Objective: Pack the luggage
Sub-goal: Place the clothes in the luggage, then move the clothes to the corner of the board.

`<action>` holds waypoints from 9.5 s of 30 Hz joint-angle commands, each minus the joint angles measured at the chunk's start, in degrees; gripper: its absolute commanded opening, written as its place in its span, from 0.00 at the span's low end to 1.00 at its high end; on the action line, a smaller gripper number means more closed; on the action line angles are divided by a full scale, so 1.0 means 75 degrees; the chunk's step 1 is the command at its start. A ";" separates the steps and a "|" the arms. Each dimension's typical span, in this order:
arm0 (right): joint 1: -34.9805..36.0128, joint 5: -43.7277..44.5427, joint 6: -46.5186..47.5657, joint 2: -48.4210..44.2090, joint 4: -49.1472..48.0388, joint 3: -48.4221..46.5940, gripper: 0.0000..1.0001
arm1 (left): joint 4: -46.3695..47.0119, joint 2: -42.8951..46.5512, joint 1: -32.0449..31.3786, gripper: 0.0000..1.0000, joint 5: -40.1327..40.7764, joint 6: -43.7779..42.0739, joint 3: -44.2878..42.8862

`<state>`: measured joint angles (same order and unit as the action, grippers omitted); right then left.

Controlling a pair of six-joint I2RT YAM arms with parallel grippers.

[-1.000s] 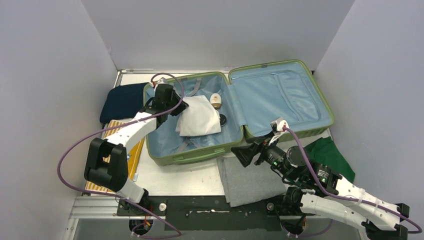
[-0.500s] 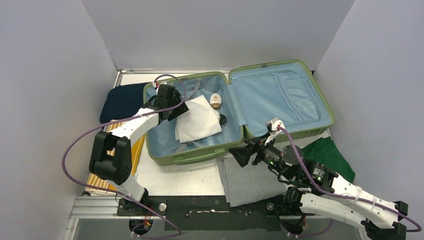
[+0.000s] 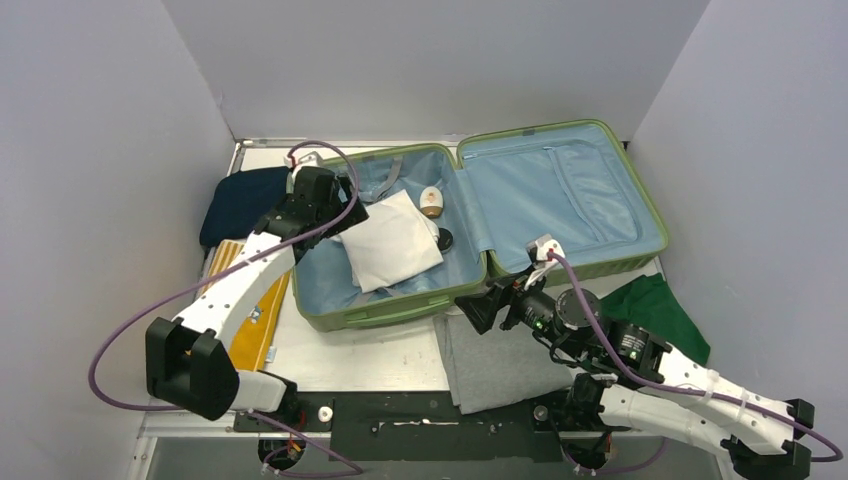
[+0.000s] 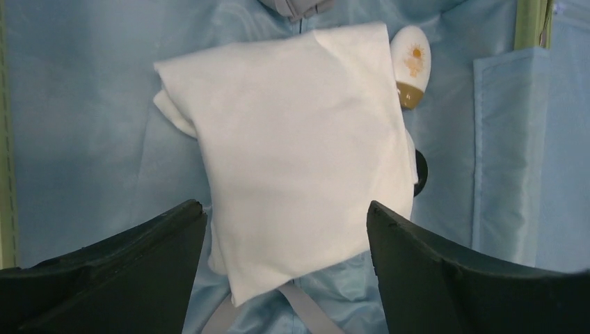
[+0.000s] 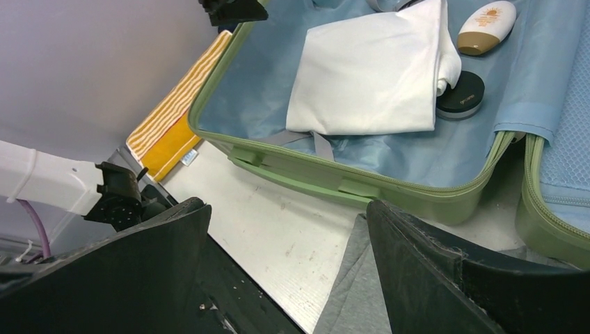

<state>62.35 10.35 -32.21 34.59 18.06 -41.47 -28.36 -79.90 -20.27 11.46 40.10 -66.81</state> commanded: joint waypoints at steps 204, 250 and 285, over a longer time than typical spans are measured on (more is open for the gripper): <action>0.0025 0.1966 -0.1018 -0.0463 0.1079 -0.0437 0.85 | 0.0110 -0.2722 -0.8173 0.92 0.2642 0.4325 0.0760; 0.0029 0.1670 -0.1085 -0.0182 0.0960 0.0063 0.84 | -0.0171 0.1012 -0.8795 0.79 0.0852 0.5489 0.4376; 0.0027 0.1832 -0.1239 -0.0251 0.1214 0.0059 0.84 | 0.0895 -0.0061 -0.8370 0.00 0.1496 0.4477 0.4724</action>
<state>62.35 22.68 -41.43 32.21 27.97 -40.56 -6.28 -80.55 -81.49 12.67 77.01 -31.64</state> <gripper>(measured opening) 0.840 0.020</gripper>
